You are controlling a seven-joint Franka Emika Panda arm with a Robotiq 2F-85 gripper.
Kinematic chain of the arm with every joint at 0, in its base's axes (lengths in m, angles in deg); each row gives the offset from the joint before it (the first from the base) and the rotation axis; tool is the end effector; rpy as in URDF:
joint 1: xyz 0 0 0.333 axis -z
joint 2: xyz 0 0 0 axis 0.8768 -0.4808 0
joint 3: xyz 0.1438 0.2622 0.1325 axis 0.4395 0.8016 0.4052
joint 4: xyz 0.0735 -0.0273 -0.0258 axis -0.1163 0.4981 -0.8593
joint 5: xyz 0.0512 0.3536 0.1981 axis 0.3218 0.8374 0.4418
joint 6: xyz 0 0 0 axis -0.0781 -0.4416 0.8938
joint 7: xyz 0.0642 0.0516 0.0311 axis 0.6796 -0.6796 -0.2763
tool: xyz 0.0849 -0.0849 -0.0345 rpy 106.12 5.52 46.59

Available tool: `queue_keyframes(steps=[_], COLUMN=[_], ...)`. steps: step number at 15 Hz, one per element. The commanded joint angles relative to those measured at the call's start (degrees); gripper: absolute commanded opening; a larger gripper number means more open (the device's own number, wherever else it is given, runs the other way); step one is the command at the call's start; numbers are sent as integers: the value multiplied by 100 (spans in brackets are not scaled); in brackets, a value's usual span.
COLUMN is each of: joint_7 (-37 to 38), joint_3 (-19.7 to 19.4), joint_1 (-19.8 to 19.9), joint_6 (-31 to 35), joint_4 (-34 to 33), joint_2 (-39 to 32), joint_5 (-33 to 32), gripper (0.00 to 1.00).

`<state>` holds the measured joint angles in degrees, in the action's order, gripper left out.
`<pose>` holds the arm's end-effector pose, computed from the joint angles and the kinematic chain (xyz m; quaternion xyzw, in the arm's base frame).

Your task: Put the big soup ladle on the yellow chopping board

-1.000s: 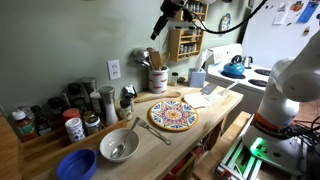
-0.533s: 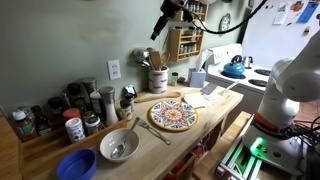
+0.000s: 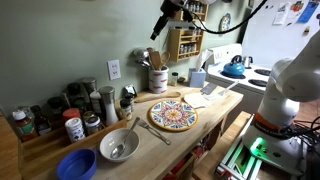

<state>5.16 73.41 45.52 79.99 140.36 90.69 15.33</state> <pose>0.4591 0.1627 0.5605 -0.9022 -0.3217 -0.2873 0.0051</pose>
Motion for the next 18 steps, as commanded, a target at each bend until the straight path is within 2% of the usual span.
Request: queue_keyframes(steps=[1,14,18], joint_7=[8,8,55], joint_3=[9,9,215], joint_1=[7,7,24], joint_6=[-13,-13,100], joint_4=[-13,-13,-154], joint_2=[-4,-4,-274], joint_5=[-3,-3,-268], gripper=[100,100,100])
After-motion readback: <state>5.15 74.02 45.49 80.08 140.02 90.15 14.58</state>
